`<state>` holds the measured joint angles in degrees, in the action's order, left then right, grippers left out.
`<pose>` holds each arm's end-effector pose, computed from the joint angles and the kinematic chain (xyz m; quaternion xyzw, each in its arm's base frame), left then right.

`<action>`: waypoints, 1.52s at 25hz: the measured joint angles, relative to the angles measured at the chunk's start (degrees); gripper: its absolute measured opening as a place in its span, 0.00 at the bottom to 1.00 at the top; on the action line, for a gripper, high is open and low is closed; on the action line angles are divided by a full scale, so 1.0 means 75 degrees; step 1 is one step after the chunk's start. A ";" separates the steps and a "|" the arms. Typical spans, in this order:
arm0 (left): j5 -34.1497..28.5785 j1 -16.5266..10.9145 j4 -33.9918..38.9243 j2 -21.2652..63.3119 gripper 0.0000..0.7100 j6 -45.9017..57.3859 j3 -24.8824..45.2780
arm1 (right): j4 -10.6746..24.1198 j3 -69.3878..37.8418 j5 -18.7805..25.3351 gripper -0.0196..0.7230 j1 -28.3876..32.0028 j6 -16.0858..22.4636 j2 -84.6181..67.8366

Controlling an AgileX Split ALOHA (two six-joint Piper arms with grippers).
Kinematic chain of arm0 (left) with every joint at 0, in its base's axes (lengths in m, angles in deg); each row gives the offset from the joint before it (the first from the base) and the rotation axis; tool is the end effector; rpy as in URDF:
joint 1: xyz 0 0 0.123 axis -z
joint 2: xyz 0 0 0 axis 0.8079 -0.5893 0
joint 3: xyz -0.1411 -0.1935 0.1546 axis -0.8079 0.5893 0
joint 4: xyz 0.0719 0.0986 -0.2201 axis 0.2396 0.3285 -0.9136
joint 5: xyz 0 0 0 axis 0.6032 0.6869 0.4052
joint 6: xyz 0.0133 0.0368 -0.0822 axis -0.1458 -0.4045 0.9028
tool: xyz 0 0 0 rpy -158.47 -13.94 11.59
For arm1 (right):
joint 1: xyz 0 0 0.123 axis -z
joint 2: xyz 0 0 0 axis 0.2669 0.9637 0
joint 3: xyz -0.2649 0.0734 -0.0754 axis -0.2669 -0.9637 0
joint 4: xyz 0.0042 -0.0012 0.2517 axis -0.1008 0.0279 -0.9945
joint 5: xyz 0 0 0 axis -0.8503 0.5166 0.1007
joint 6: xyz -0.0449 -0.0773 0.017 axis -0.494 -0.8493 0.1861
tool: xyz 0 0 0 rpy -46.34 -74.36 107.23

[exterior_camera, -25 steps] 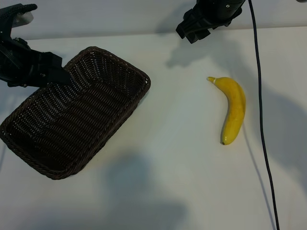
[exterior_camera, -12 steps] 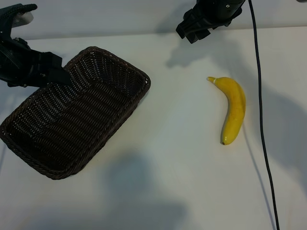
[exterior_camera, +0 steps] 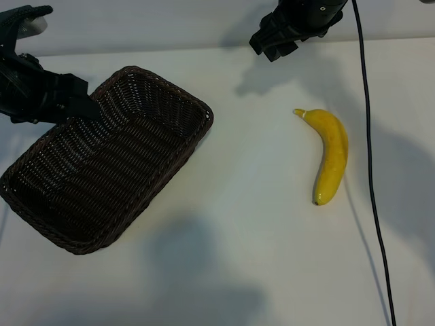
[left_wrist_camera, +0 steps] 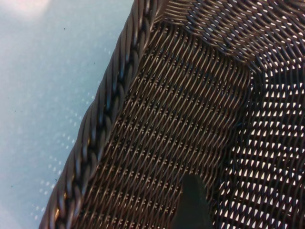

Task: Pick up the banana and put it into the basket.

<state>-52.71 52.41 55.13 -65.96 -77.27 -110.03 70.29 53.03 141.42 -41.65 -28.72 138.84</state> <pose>0.3229 -0.0244 0.2554 0.0429 0.9570 -0.1720 0.2296 0.4022 0.2037 0.2942 -0.3036 0.9219 0.0640 0.2322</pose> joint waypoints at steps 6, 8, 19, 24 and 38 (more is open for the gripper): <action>0.0072 0.0000 0.0000 0.0000 0.84 0.0008 0.0000 | 0.0000 0.0000 0.0000 0.80 0.0000 0.0000 0.0000; -0.0058 0.0000 0.0000 0.0008 0.84 0.0080 0.0000 | 0.0000 0.0000 0.0000 0.80 0.0000 0.0000 0.0000; 0.0470 0.0000 0.0018 0.1468 0.76 0.1405 0.0947 | 0.0000 0.0000 -0.0023 0.80 0.0000 0.0000 0.0000; 0.0701 0.0000 0.0232 0.2152 0.72 0.1930 0.2036 | 0.0000 0.0000 -0.0015 0.80 0.0000 0.0000 0.0000; 0.0945 0.0000 0.1788 0.3802 0.73 0.4313 0.3571 | 0.0019 0.0000 0.0017 0.80 0.0000 0.0000 0.0000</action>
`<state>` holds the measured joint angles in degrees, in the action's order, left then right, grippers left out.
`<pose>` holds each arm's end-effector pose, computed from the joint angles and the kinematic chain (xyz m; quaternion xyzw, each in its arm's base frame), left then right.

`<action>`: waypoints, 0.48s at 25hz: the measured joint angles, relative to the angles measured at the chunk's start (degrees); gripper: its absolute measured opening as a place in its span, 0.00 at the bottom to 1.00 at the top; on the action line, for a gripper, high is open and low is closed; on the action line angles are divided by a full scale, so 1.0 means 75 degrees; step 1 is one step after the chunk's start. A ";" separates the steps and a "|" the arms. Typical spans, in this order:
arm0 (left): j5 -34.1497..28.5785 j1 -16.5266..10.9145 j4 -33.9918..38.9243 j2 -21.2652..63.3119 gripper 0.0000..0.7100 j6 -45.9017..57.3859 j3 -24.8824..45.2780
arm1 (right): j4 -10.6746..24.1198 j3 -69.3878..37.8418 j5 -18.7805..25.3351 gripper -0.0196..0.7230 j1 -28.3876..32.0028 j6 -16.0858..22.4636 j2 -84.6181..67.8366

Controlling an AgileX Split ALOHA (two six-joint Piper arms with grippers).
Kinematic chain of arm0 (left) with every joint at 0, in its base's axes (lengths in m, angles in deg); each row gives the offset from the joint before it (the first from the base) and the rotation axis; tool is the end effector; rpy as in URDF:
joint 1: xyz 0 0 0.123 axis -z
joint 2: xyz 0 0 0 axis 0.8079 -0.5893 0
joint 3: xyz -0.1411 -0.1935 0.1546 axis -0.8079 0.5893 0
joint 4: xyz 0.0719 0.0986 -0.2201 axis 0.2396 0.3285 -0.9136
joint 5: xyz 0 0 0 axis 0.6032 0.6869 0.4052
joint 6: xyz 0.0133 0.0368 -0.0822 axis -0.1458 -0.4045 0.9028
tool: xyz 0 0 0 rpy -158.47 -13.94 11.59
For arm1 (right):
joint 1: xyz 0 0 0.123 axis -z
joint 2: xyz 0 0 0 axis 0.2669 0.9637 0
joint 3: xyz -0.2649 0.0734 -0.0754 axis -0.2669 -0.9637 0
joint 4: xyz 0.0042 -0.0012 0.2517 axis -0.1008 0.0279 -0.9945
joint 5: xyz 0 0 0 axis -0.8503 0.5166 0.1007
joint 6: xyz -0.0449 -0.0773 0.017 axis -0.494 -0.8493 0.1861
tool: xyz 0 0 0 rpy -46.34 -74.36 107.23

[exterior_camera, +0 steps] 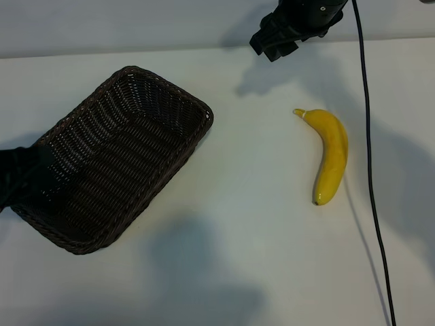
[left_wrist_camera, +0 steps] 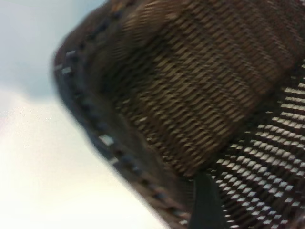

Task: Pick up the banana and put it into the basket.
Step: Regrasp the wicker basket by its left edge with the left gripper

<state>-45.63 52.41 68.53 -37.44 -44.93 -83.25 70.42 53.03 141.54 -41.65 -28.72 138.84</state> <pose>0.1949 -0.0114 0.2497 -0.1692 0.9418 -0.1345 0.2575 0.4021 0.2035 0.2941 -0.3040 0.9220 0.0628 0.2314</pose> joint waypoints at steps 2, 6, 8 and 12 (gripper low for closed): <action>-0.0050 0.0000 0.0588 0.0140 0.73 0.0642 0.0098 | 0.0000 0.0000 0.0027 0.80 0.0000 0.0000 0.0000; -0.0404 0.0000 0.1684 0.0261 0.73 0.1880 0.0123 | 0.0006 0.0000 0.0035 0.80 0.0000 0.0000 0.0000; -0.0570 0.0000 0.2092 0.0271 0.73 0.2318 0.0123 | 0.0006 0.0000 0.0053 0.80 0.0000 0.0000 0.0000; -0.0252 0.0000 0.2295 0.0271 0.73 0.2804 0.0369 | 0.0015 0.0000 0.0078 0.80 0.0000 0.0000 0.0000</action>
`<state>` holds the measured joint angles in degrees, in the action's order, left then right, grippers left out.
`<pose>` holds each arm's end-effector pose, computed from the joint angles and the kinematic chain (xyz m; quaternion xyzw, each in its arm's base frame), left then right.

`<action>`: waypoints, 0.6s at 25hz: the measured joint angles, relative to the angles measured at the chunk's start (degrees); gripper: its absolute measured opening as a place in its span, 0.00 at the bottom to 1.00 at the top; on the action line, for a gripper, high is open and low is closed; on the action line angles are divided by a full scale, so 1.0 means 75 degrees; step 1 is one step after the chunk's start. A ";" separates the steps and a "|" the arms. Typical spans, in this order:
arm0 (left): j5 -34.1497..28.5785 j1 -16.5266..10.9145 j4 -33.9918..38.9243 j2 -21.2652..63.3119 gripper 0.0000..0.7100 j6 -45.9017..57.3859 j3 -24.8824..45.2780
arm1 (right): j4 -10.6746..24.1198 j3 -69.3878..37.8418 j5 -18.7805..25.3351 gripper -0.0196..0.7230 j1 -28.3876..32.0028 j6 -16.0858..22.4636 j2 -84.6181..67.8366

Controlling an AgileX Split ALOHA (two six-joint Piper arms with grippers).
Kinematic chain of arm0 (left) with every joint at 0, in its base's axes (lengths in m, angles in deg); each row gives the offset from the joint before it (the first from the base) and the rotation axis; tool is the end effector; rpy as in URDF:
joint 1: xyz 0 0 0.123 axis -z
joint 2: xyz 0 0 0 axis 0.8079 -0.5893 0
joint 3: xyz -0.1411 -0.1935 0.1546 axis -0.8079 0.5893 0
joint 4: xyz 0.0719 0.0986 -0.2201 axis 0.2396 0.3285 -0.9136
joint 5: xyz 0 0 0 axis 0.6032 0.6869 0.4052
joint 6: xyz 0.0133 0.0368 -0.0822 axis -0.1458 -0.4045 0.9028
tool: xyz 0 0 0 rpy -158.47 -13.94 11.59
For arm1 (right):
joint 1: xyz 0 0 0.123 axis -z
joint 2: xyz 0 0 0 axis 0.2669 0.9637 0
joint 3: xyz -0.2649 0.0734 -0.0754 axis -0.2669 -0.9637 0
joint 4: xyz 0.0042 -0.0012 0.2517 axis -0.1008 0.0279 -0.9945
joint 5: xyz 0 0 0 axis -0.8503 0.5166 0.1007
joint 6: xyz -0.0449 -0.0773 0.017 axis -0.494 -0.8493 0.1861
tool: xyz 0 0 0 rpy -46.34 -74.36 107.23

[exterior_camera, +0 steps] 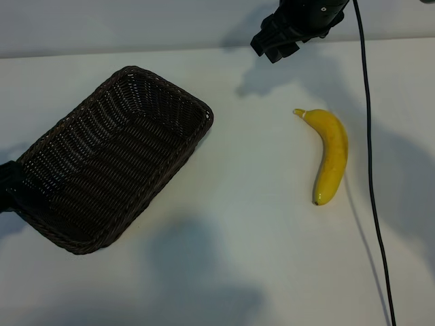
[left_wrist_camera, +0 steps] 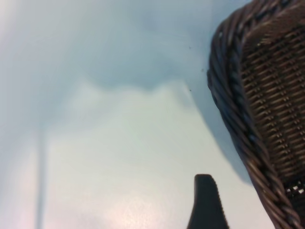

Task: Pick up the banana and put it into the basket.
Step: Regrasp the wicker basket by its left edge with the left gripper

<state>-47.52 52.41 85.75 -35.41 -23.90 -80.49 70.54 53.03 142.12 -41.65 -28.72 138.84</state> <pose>0.1797 0.0051 0.2387 -0.2583 0.9342 -0.0567 0.2396 0.4014 0.2030 0.2937 -0.3048 0.9230 0.0612 0.2266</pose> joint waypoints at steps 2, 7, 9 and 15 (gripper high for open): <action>0.0430 0.0000 0.0125 0.0000 0.73 0.0233 0.0234 | 0.0000 0.0000 0.0000 0.80 0.0000 0.0000 0.0000; 0.1423 0.0000 0.0200 -0.0147 0.73 0.0668 0.0663 | 0.0003 0.0000 0.0000 0.80 0.0000 -0.0024 0.0000; 0.1693 0.0000 0.0200 -0.0419 0.73 0.0736 0.0723 | 0.0003 0.0000 0.0000 0.80 0.0000 -0.0024 0.0000; 0.2591 0.0000 -0.0065 -0.1442 0.73 0.0835 0.0746 | 0.0009 0.0000 0.0047 0.80 0.0000 -0.0031 0.0000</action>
<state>-28.09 52.41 85.26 -46.23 -17.64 -74.89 70.60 53.03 142.47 -41.65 -28.95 138.84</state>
